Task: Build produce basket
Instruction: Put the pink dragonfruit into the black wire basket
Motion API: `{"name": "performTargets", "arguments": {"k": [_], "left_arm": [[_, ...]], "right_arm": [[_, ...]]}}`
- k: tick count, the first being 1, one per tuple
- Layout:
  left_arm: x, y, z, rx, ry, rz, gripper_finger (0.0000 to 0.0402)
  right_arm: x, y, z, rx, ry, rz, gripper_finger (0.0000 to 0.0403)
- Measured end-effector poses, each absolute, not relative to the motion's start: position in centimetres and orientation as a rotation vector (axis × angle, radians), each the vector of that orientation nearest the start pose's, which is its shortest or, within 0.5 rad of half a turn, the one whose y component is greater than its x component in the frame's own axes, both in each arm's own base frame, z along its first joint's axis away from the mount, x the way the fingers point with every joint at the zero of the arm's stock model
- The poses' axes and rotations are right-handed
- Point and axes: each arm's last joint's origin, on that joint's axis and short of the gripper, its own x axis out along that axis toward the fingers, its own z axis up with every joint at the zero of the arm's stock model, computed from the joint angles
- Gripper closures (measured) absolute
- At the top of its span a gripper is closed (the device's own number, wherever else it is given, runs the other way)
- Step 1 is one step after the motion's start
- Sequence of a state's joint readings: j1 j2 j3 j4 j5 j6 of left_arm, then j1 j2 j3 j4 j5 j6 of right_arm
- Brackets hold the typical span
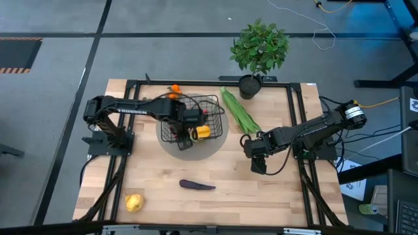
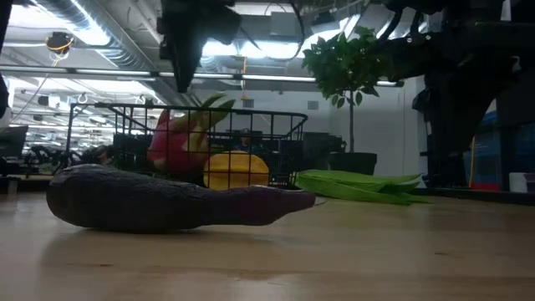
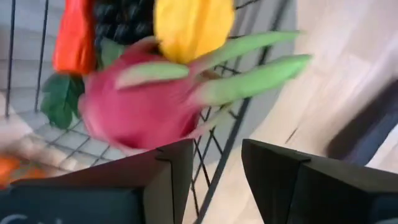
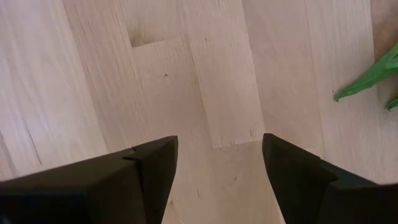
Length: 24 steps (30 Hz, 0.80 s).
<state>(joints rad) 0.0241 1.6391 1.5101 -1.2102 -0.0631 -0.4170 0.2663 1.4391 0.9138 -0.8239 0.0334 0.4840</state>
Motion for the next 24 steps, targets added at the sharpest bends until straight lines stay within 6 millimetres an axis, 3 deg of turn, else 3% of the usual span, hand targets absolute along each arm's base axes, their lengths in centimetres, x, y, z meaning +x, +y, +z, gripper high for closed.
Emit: {"name": "performTargets", "arguments": {"k": [5, 7, 16, 24], "left_arm": [[32.3, -0.8, 29.1, 0.066, 1.304, 0.216, 0.0276], [32.7, -1.3, 28.9, 0.143, 1.283, 0.206, 0.0276], [34.2, -1.4, 27.2, 0.184, 1.306, 0.161, 0.0276], [34.3, -1.3, 27.0, 0.188, 1.307, 0.169, 0.0280]], "right_arm": [[24.0, 6.5, 20.0, 0.190, 1.343, -0.116, 0.0181], [24.0, 6.5, 20.0, 0.191, 1.343, -0.116, 0.0181], [24.0, 6.5, 20.0, 0.192, 1.342, -0.116, 0.0181], [24.0, 6.5, 20.0, 0.192, 1.342, -0.116, 0.0181]]}}
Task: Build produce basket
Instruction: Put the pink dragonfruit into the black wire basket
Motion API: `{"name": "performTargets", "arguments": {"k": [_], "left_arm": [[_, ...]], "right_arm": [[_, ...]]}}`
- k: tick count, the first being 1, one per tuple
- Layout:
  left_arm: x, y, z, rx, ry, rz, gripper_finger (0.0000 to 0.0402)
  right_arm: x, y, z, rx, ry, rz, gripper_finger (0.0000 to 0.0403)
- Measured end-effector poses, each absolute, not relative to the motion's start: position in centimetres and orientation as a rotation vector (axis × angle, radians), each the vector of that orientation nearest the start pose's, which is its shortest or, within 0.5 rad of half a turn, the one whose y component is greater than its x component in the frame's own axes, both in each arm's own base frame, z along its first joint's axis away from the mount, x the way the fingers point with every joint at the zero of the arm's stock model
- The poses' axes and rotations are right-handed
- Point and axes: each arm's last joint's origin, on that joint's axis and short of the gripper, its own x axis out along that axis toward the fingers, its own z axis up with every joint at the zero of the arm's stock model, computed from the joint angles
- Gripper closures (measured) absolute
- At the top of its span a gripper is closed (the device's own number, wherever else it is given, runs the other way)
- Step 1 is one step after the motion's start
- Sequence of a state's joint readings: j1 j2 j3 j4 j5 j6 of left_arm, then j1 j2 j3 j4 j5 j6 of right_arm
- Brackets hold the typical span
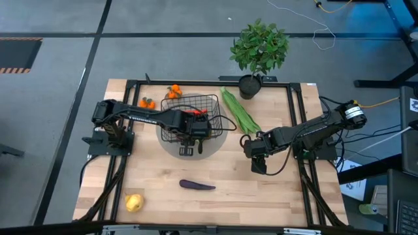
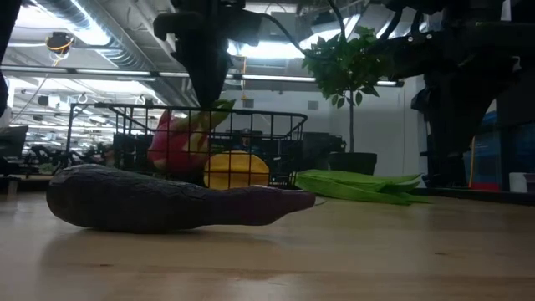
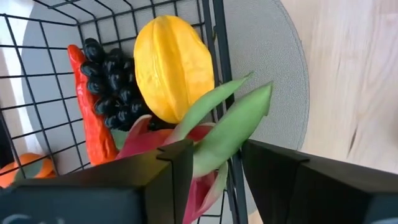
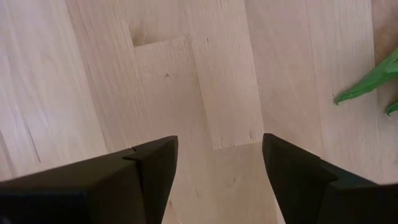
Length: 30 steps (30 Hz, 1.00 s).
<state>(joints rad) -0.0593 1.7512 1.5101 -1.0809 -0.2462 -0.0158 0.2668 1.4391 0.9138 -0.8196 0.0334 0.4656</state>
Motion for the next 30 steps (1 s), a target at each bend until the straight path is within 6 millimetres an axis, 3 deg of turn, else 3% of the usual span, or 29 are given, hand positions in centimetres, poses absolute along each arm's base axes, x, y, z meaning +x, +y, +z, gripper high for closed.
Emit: {"name": "performTargets", "arguments": {"k": [15, 25, 30], "left_arm": [[34.3, -1.4, 27.0, 0.149, 1.306, 0.162, 0.0394], [34.2, -1.5, 27.2, 0.152, 1.306, 0.180, 0.0399], [34.1, -1.3, 29.0, 0.207, 1.301, 0.246, 0.0401]], "right_arm": [[24.1, 6.5, 20.0, 0.192, 1.341, -0.116, 0.0181], [24.1, 6.5, 20.0, 0.192, 1.338, -0.115, 0.0181], [24.1, 6.5, 20.0, 0.194, 1.332, -0.113, 0.0181]]}}
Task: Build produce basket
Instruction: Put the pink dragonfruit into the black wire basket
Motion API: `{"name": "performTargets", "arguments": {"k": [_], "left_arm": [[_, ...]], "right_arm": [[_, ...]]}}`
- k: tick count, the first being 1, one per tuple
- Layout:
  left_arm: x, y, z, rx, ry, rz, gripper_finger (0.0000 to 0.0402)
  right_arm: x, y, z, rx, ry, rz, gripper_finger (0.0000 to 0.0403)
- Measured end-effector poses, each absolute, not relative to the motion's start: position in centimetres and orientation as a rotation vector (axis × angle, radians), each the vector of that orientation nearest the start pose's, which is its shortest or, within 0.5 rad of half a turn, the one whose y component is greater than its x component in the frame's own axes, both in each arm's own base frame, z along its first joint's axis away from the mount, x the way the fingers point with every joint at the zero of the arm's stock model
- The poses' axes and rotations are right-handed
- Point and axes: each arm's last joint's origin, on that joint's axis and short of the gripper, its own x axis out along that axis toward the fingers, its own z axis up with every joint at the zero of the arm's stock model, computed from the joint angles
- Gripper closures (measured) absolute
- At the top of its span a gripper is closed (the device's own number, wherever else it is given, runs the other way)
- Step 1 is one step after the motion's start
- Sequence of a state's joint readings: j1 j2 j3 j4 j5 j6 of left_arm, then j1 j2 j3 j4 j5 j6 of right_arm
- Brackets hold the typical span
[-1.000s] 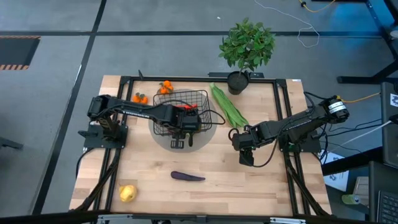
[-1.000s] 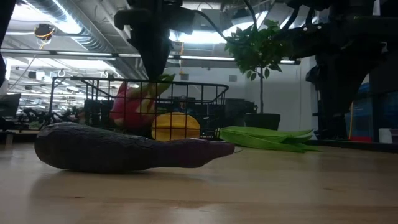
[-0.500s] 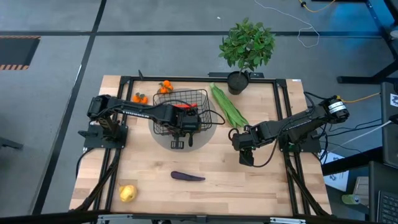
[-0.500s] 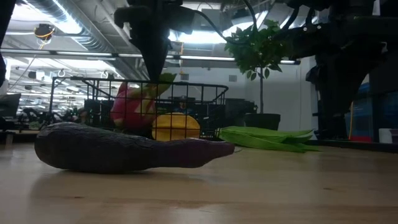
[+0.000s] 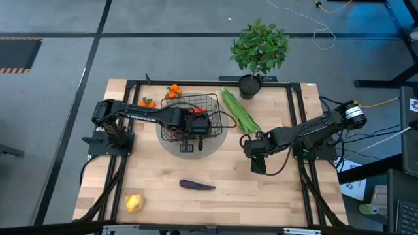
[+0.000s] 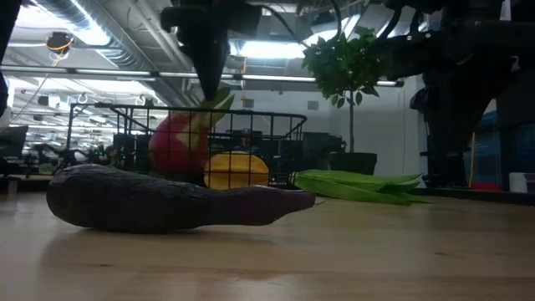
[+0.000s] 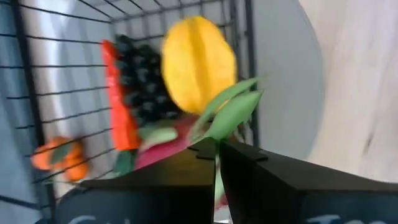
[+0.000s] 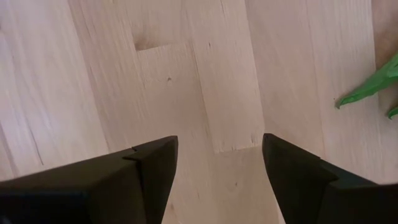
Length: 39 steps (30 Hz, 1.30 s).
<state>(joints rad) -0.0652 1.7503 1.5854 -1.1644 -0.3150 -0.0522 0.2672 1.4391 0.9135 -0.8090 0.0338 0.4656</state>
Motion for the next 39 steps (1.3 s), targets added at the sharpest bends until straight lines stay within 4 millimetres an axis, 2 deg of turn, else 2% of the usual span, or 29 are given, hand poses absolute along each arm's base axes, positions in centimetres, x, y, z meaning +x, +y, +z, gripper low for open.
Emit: {"name": "performTargets", "arguments": {"k": [5, 9, 15, 20, 27, 34, 39], "left_arm": [[34.4, -1.3, 31.7, 0.248, 1.236, 0.259, 0.0401], [34.8, -0.2, 32.8, 0.279, 1.192, 0.271, 0.0401], [34.9, 2.0, 33.0, 0.339, 1.178, 0.396, 0.0402], [35.6, 3.2, 33.4, 0.353, 1.106, 0.415, 0.0401], [36.8, 3.8, 34.2, 0.390, 0.972, 0.440, 0.0401], [36.8, 3.8, 34.2, 0.394, 0.971, 0.425, 0.0400], [37.5, 3.8, 33.9, 0.401, 0.941, 0.424, 0.0361]], "right_arm": [[24.2, 6.5, 20.0, 0.194, 1.326, -0.111, 0.0181], [24.2, 6.5, 20.0, 0.194, 1.326, -0.111, 0.0181], [24.2, 6.5, 20.0, 0.193, 1.327, -0.110, 0.0181], [24.2, 6.5, 20.0, 0.192, 1.327, -0.109, 0.0181], [24.2, 6.5, 20.0, 0.192, 1.327, -0.109, 0.0181], [24.2, 6.5, 20.0, 0.192, 1.327, -0.109, 0.0181], [24.2, 6.5, 20.0, 0.192, 1.327, -0.109, 0.0181]]}}
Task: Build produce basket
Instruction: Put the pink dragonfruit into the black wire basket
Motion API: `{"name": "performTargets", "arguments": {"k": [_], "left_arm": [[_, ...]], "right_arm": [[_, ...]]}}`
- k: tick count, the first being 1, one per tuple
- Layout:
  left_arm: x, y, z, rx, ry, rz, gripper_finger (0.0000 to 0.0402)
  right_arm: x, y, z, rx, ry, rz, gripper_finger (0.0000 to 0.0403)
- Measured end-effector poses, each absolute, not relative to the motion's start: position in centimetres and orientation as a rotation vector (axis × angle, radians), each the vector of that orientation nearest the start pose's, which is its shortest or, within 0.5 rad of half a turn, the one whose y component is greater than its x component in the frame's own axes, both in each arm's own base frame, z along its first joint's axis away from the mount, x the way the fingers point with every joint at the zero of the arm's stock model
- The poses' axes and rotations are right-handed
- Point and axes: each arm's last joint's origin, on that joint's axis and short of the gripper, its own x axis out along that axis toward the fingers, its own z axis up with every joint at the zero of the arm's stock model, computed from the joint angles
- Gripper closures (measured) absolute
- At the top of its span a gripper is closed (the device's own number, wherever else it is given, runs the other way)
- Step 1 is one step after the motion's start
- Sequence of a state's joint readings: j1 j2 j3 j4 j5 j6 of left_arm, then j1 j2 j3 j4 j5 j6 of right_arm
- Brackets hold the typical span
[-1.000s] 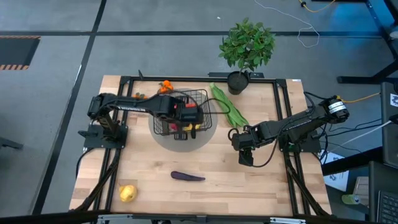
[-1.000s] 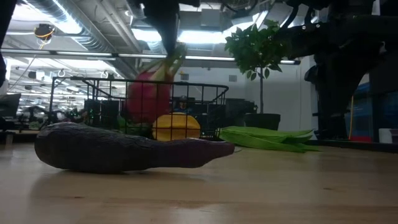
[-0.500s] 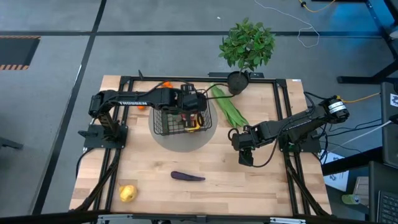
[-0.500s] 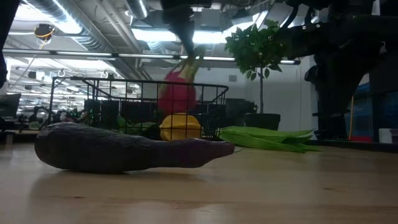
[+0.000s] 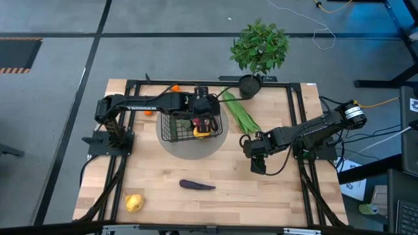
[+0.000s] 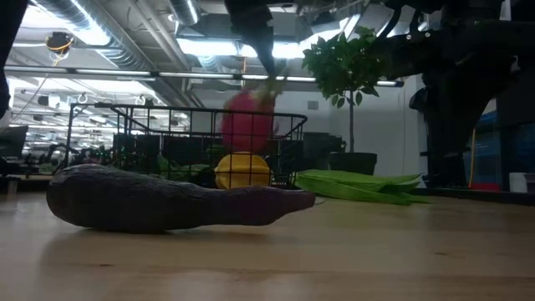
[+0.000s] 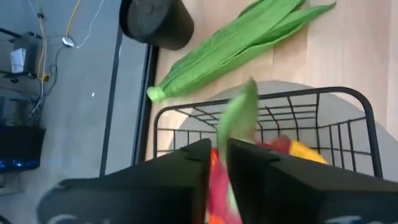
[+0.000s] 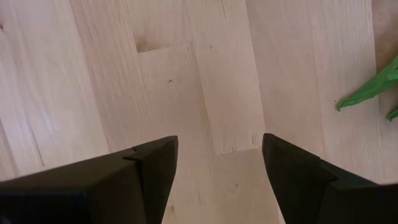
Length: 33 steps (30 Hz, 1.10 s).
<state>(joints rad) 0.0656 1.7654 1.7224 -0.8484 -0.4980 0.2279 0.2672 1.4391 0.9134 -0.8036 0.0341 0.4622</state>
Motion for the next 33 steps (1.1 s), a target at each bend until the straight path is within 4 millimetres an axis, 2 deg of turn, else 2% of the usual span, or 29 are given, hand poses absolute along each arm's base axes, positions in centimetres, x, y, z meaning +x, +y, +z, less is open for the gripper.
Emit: {"name": "performTargets", "arguments": {"k": [4, 10, 14, 18, 24, 27, 30, 33], "left_arm": [[38.1, 4.0, 34.2, 0.405, 0.881, 0.433, 0.0313], [37.2, 3.9, 34.1, 0.418, 0.943, 0.563, 0.0267], [36.7, 3.9, 34.1, 0.400, 0.961, 0.628, 0.0262], [37.3, 3.9, 34.0, 0.343, 0.932, 0.525, 0.0261], [39.9, 5.6, 31.6, 0.278, 0.902, 0.450, 0.0261], [40.3, 6.9, 30.0, 0.262, 0.961, 0.468, 0.0261], [39.6, 7.7, 28.7, 0.230, 1.082, 0.502, 0.0263], [38.6, 8.0, 28.5, 0.204, 1.165, 0.572, 0.0264]], "right_arm": [[24.2, 6.5, 20.0, 0.195, 1.324, -0.110, 0.0181], [24.2, 6.5, 20.0, 0.195, 1.320, -0.108, 0.0181], [24.3, 6.5, 20.0, 0.195, 1.320, -0.107, 0.0181], [24.3, 6.5, 20.0, 0.195, 1.319, -0.107, 0.0181], [24.5, 6.6, 20.1, 0.201, 1.298, -0.101, 0.0181], [24.5, 6.6, 20.1, 0.200, 1.299, -0.101, 0.0181], [24.4, 6.6, 20.1, 0.200, 1.302, -0.102, 0.0181], [24.4, 6.6, 20.1, 0.196, 1.307, -0.101, 0.0181]]}}
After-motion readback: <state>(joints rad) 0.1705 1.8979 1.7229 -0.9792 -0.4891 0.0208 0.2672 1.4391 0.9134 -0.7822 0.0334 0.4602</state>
